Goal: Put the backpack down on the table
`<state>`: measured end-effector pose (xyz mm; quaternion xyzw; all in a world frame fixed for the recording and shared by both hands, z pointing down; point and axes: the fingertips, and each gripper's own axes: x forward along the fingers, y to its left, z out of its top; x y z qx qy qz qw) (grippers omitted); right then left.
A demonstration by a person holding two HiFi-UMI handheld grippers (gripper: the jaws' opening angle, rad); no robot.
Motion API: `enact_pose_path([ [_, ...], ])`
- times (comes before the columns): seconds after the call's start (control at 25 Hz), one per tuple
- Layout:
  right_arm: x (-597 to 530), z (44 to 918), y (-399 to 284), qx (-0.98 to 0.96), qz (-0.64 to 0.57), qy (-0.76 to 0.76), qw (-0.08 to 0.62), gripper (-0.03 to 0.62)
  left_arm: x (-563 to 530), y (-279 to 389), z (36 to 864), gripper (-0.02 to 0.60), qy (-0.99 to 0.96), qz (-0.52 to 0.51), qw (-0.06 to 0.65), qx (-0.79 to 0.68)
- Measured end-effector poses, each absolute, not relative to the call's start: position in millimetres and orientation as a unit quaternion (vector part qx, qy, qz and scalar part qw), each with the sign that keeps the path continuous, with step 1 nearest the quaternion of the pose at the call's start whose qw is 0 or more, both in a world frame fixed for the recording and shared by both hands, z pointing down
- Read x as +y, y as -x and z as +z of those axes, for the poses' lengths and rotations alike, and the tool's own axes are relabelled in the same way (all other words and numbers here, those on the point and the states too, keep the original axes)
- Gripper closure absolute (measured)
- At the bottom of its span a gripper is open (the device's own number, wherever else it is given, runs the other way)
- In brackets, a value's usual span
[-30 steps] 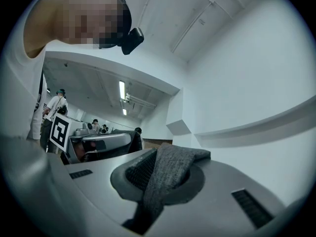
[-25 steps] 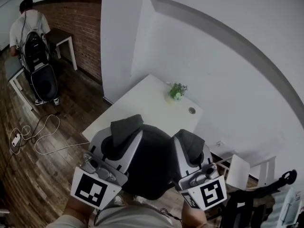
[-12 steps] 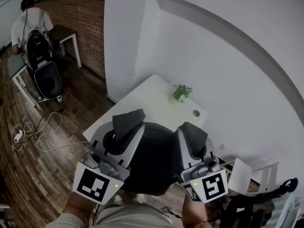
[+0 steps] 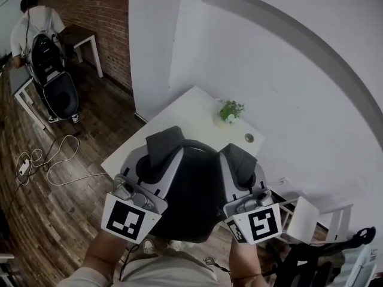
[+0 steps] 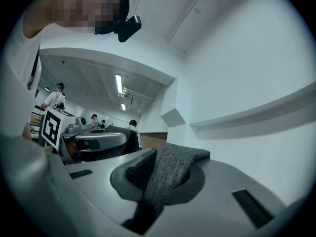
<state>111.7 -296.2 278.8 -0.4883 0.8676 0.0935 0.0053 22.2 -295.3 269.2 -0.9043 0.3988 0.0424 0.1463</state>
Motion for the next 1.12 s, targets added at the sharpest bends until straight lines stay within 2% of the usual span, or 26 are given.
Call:
enact_pose_path([
  [1.12, -367, 417, -132, 0.858, 0.056, 0.494, -0.129, 0.537, -361, -51, 367, 0.531, 0.914, 0.016, 0.039, 0.404],
])
